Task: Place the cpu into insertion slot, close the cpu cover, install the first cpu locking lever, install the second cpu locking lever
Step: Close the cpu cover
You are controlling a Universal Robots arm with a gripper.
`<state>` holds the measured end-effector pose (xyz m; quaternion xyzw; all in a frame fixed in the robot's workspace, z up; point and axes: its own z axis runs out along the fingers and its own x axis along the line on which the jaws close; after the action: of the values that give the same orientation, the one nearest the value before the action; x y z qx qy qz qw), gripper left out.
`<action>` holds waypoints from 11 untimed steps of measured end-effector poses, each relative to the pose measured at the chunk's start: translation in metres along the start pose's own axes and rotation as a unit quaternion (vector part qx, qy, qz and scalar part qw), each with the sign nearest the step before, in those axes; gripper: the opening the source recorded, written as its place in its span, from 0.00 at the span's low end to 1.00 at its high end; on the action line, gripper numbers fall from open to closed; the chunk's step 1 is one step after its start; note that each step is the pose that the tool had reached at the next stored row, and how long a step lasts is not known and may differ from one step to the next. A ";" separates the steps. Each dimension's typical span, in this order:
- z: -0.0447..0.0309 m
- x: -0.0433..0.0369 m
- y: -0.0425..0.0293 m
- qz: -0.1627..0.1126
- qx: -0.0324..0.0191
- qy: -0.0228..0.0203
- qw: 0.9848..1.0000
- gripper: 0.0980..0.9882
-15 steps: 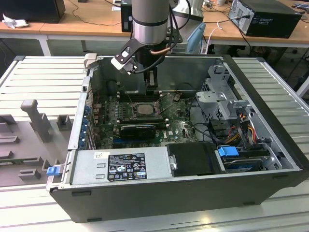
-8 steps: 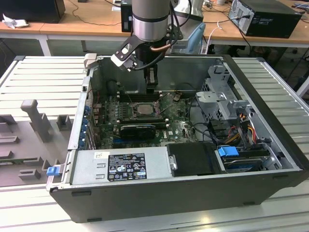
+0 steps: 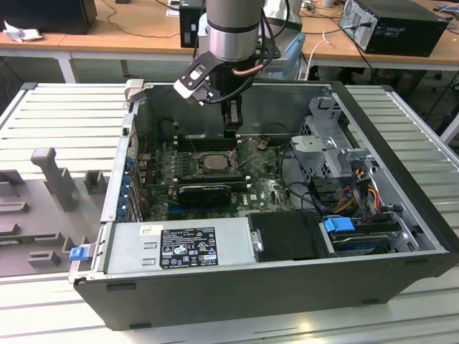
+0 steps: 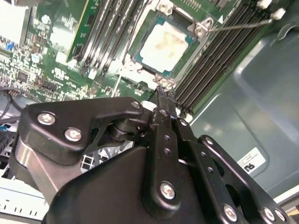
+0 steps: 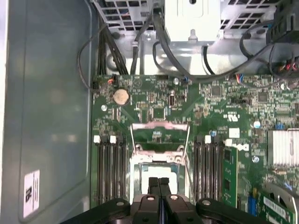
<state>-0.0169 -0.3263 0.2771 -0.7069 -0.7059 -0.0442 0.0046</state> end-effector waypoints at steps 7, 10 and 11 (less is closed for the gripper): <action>0.0006 0.0006 0.0087 0.000 0.000 0.000 1.000 0.01; 0.0009 0.0007 0.0125 0.000 0.000 0.000 1.000 0.01; 0.0010 0.0007 0.0135 0.000 0.000 0.000 1.000 0.01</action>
<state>-0.0034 -0.3255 0.2769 -0.7069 -0.7059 -0.0439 0.0044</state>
